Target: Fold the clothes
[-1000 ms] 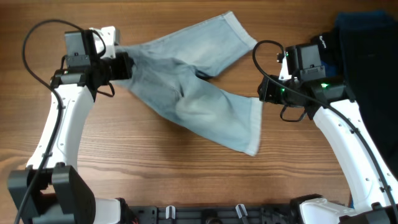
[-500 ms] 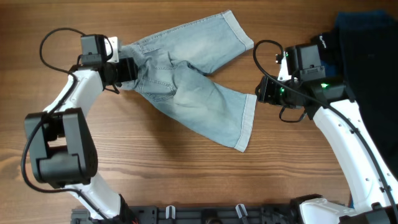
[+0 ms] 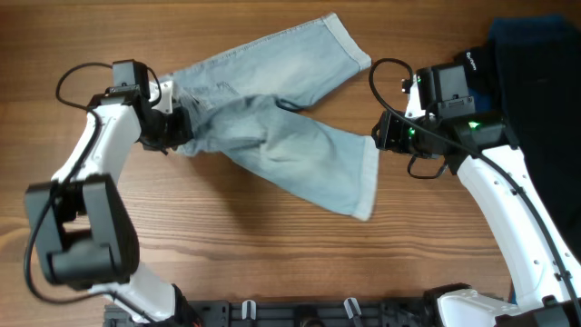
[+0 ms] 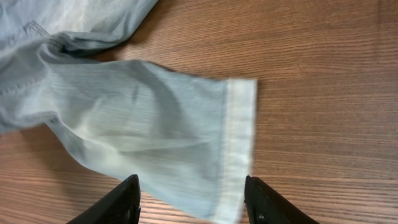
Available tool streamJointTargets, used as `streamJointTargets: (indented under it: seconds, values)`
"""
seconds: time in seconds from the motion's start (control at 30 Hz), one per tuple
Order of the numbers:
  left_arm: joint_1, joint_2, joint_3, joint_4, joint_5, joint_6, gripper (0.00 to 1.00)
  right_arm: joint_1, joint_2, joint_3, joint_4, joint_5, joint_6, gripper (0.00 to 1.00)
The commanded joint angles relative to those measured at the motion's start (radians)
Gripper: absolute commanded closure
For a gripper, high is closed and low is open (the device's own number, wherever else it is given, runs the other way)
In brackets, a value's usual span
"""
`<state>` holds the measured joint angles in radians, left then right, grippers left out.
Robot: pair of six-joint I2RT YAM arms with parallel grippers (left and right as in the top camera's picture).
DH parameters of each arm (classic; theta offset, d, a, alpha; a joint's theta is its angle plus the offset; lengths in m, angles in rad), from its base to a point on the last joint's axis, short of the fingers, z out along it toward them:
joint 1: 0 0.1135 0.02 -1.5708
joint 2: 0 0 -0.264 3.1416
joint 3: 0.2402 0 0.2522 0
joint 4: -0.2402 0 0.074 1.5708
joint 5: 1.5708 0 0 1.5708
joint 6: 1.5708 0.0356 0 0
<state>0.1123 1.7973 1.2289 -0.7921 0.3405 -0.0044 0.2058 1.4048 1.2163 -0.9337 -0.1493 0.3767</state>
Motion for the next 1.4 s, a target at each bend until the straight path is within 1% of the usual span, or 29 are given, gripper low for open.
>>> streamJointTargets:
  seconds: [0.0, 0.03, 0.07, 0.1, 0.2, 0.27, 0.33, 0.37, 0.4, 0.43, 0.47, 0.57, 0.63, 0.73, 0.83, 0.97, 1.07, 1.13, 1.27, 1.37]
  values:
    - [-0.017, -0.236, 0.084, -0.071, 0.152, -0.011, 0.96, -0.003, 0.007, 0.001, 0.002, -0.012, -0.023, 0.46]
    - [-0.021, -0.292, 0.089, -0.074, 0.139, -0.011, 0.96, -0.003, 0.007, 0.001, 0.002, -0.012, -0.037, 0.46]
    - [-0.026, -0.437, 0.089, -0.061, -0.005, -0.011, 0.96, -0.003, 0.007, 0.001, 0.002, -0.011, -0.037, 0.46]
    - [-0.025, -0.459, 0.087, -0.056, -0.066, -0.011, 0.96, -0.003, 0.007, 0.001, 0.003, -0.012, -0.037, 0.46]
    - [-0.023, -0.454, 0.084, -0.048, -0.174, -0.011, 0.96, -0.003, 0.007, 0.001, 0.009, -0.012, -0.036, 0.46]
    - [-0.02, -0.403, 0.079, -0.019, -0.188, 0.0, 0.93, -0.003, 0.007, 0.001, 0.01, -0.012, -0.037, 0.46]
    - [-0.014, -0.327, 0.077, 0.028, -0.236, 0.0, 0.89, -0.003, 0.007, 0.001, 0.009, -0.013, -0.036, 0.46]
    - [-0.01, -0.283, 0.077, 0.054, -0.27, 0.0, 0.78, -0.003, 0.007, 0.001, 0.008, -0.013, -0.036, 0.46]
    - [-0.004, -0.226, 0.077, 0.087, -0.311, 0.0, 0.53, -0.003, 0.007, 0.001, 0.005, -0.013, -0.036, 0.46]
    - [0.011, -0.129, 0.077, 0.116, -0.364, -0.001, 0.28, -0.003, 0.007, 0.001, -0.002, -0.017, -0.036, 0.47]
    - [0.016, -0.102, 0.077, 0.112, -0.373, -0.001, 0.23, -0.003, 0.007, 0.001, -0.004, -0.018, -0.036, 0.47]
    - [0.04, -0.036, 0.077, 0.045, -0.376, -0.014, 0.21, -0.003, 0.007, 0.001, -0.026, -0.024, -0.037, 0.47]
    - [0.056, -0.031, 0.077, -0.013, -0.379, -0.04, 0.12, -0.003, 0.007, 0.001, -0.037, -0.024, -0.046, 0.47]
    - [0.079, -0.043, 0.077, -0.104, -0.379, -0.089, 0.11, -0.003, 0.007, 0.001, -0.04, -0.024, -0.069, 0.47]
    - [0.095, -0.045, 0.077, -0.172, -0.379, -0.092, 0.12, -0.003, 0.007, 0.001, -0.039, -0.024, -0.083, 0.46]
    - [0.1, -0.062, 0.078, -0.217, -0.373, -0.113, 0.12, -0.003, 0.007, 0.001, -0.039, -0.024, -0.087, 0.46]
    - [0.113, -0.091, 0.078, -0.251, -0.406, -0.138, 0.12, -0.003, 0.007, 0.001, -0.035, -0.024, -0.088, 0.45]
    - [0.143, -0.113, 0.078, -0.265, -0.406, -0.161, 0.11, -0.003, 0.007, 0.001, -0.035, -0.024, -0.088, 0.44]
    - [0.223, -0.131, 0.076, -0.311, -0.337, -0.168, 0.09, -0.003, 0.007, 0.001, -0.032, -0.024, -0.088, 0.44]
    - [0.266, -0.129, 0.028, -0.288, -0.317, -0.171, 0.09, -0.003, 0.007, 0.001, -0.028, -0.024, -0.086, 0.44]
